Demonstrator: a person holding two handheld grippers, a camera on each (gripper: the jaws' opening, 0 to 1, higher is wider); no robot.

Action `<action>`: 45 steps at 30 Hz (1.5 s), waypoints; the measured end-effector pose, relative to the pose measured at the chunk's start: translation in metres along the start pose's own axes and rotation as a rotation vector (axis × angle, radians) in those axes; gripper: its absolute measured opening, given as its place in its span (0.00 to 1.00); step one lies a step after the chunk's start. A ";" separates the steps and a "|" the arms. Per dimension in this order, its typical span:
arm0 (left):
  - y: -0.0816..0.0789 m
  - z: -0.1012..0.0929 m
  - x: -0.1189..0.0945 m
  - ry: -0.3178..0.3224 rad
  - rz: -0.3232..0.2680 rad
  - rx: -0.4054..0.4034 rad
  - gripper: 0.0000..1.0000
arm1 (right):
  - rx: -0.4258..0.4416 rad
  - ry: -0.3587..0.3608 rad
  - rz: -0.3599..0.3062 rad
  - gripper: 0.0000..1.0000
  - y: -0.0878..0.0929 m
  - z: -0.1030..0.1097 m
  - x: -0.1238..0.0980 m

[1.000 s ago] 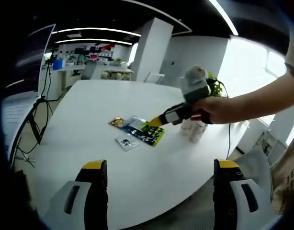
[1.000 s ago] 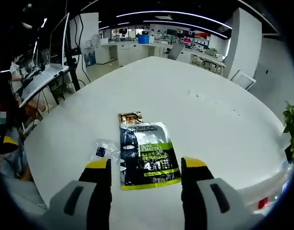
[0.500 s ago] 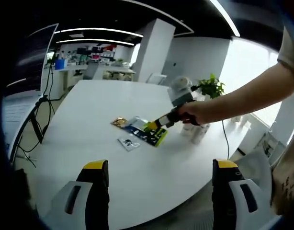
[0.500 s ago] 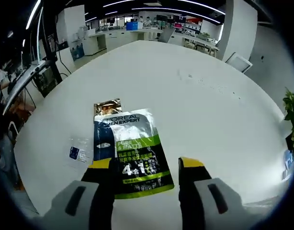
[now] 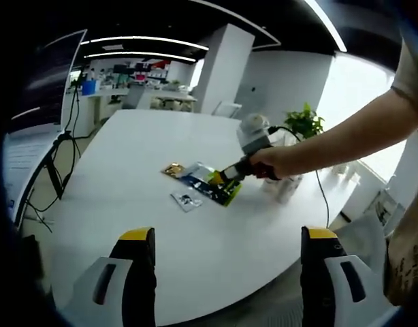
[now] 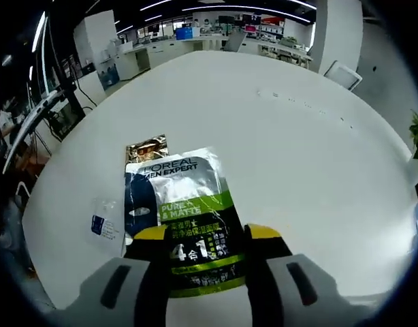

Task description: Arrange the skincare products in the storage area until every visible bottle or jar stands upright without overlapping.

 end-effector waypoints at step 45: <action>0.000 0.000 0.001 0.007 0.006 0.003 0.82 | 0.005 0.002 -0.061 0.01 -0.003 0.010 -0.030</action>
Point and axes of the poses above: the point that each gripper's makers call its tool centre point, and the gripper's own axes: x roughly forward along the fingers, z roughly to its left, y roughly out of its underside, the point moved 10 cm from there along -x, roughly backward along the fingers, and after that the axes turned 11 degrees about z, right-handed, at the moved point
